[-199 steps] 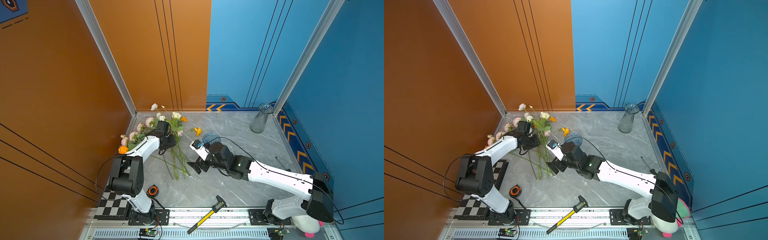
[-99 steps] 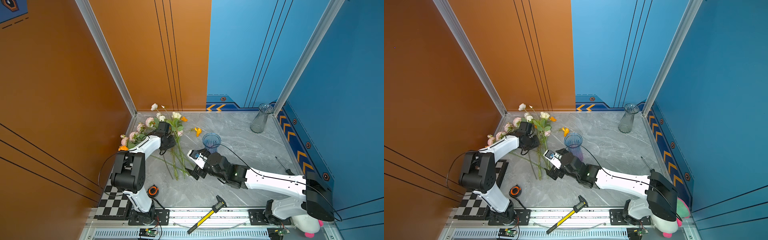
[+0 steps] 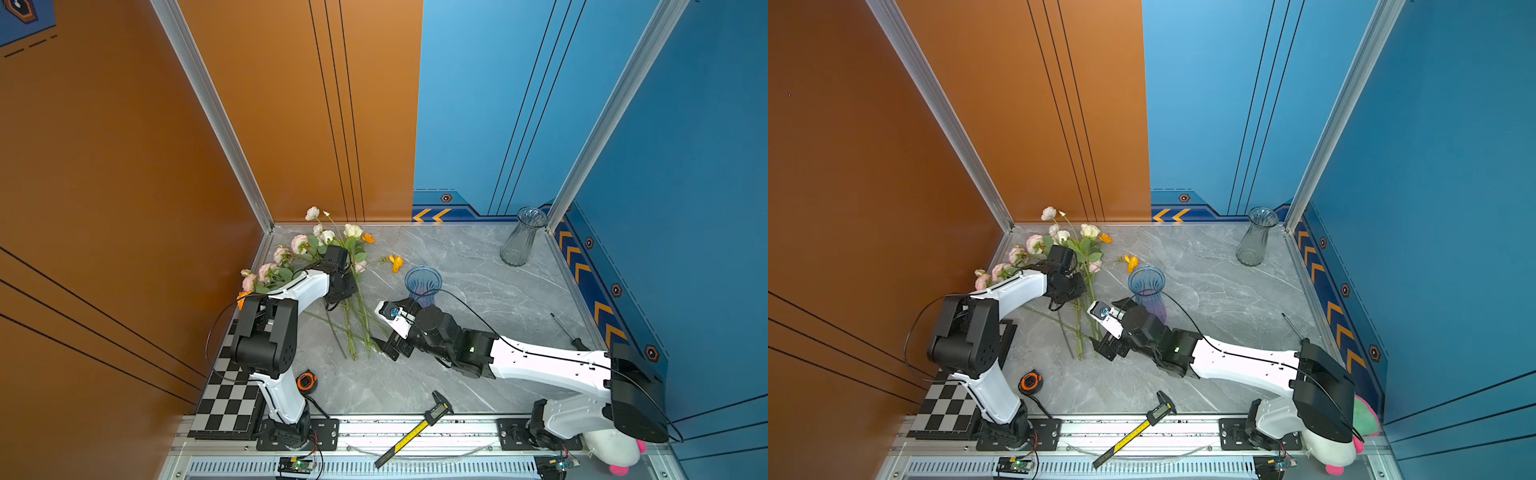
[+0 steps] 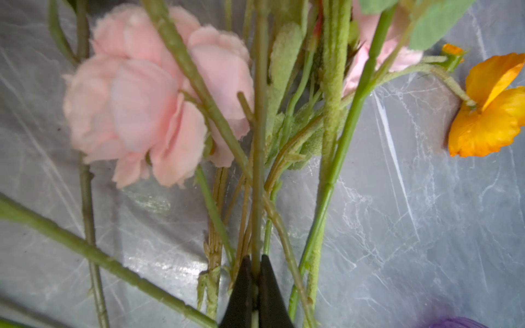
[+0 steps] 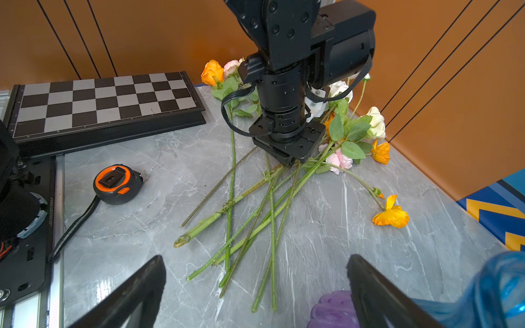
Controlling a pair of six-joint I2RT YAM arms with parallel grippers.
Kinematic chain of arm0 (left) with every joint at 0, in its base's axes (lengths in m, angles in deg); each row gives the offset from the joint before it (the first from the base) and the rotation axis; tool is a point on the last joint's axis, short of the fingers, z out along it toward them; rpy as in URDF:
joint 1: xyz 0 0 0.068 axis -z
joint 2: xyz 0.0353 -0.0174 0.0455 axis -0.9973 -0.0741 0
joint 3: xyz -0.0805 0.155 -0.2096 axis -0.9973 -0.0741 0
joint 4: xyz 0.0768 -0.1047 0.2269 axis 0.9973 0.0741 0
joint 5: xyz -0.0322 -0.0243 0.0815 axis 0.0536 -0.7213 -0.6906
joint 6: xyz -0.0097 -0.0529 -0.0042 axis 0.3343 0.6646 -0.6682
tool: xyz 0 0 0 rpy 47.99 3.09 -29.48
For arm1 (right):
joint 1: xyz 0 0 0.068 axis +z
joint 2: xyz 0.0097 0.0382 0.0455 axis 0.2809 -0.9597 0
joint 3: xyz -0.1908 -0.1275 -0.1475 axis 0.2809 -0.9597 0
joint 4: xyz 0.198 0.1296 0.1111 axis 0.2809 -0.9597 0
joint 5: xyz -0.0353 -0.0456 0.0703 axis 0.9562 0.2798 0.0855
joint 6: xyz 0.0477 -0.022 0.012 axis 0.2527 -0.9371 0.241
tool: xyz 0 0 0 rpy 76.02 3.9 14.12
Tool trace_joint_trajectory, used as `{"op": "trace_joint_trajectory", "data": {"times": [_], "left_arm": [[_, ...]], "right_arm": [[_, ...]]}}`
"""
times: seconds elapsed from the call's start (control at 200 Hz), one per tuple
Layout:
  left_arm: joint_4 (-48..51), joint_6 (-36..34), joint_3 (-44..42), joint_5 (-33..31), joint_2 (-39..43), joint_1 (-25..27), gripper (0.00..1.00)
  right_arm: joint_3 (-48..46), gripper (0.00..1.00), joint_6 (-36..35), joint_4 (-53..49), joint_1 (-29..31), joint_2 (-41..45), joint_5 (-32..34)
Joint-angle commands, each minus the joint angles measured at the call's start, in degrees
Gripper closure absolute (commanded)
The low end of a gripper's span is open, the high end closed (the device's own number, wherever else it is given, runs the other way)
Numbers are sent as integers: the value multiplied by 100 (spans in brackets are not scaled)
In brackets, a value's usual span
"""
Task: Arrange the flowers into the vase
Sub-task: 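Grasp a white rose stem with the left gripper and lift it upright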
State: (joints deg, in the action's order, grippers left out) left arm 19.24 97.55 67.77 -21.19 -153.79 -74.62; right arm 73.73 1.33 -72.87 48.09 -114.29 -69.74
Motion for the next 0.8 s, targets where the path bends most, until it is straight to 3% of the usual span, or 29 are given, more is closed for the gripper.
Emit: {"op": "trace_joint_trajectory", "data": {"times": [0.0,0.4,0.501,0.631,0.796], "left_arm": [[24,21,-147,-249,562,34,98],[267,12,-570,-909,2735,356,100],[240,-230,-283,-1636,3410,893,100],[152,-1076,519,-2748,3813,1741,100],[-934,-2053,921,-3034,4022,2541,100]], "right_arm": [[-105,0,-97,156,-49,144,-4],[-472,0,210,520,-376,705,-369],[-257,0,224,40,-399,926,128],[-185,0,425,-339,-595,1399,524],[-214,0,714,-618,-998,1936,522]]}}
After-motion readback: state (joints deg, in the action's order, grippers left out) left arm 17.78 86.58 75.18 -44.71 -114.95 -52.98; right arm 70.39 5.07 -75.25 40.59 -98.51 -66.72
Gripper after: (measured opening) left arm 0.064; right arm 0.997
